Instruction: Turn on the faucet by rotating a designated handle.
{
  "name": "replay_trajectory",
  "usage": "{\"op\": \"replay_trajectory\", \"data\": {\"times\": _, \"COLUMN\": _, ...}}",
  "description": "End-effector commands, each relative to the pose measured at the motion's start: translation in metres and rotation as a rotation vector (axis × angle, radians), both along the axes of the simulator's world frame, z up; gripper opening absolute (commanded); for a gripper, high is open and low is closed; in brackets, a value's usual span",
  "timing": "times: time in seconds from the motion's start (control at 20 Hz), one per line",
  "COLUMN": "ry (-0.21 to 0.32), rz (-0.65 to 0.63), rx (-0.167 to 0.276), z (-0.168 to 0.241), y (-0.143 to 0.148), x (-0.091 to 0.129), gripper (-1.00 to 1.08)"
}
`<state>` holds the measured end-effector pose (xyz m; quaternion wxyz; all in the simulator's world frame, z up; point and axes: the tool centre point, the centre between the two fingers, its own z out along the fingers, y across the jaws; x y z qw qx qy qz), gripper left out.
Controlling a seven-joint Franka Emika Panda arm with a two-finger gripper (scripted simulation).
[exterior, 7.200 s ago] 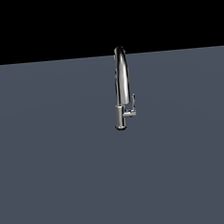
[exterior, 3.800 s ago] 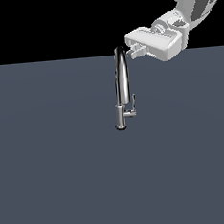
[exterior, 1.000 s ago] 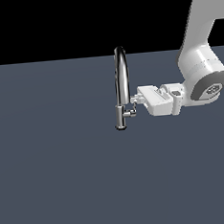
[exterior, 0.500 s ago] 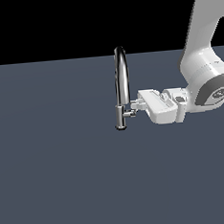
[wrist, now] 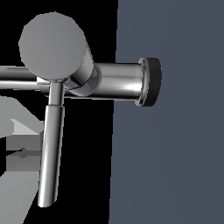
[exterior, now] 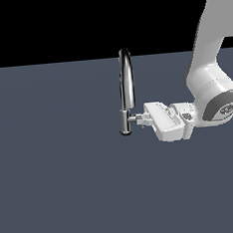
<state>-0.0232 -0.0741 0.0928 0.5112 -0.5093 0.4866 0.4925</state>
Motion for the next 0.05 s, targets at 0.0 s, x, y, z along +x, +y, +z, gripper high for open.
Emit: {"op": "replay_trajectory", "data": {"times": 0.0, "ry": 0.035, "rz": -0.017, "rx": -0.008, "z": -0.0275, "y": -0.0085, "x": -0.0138, "gripper": -1.0}}
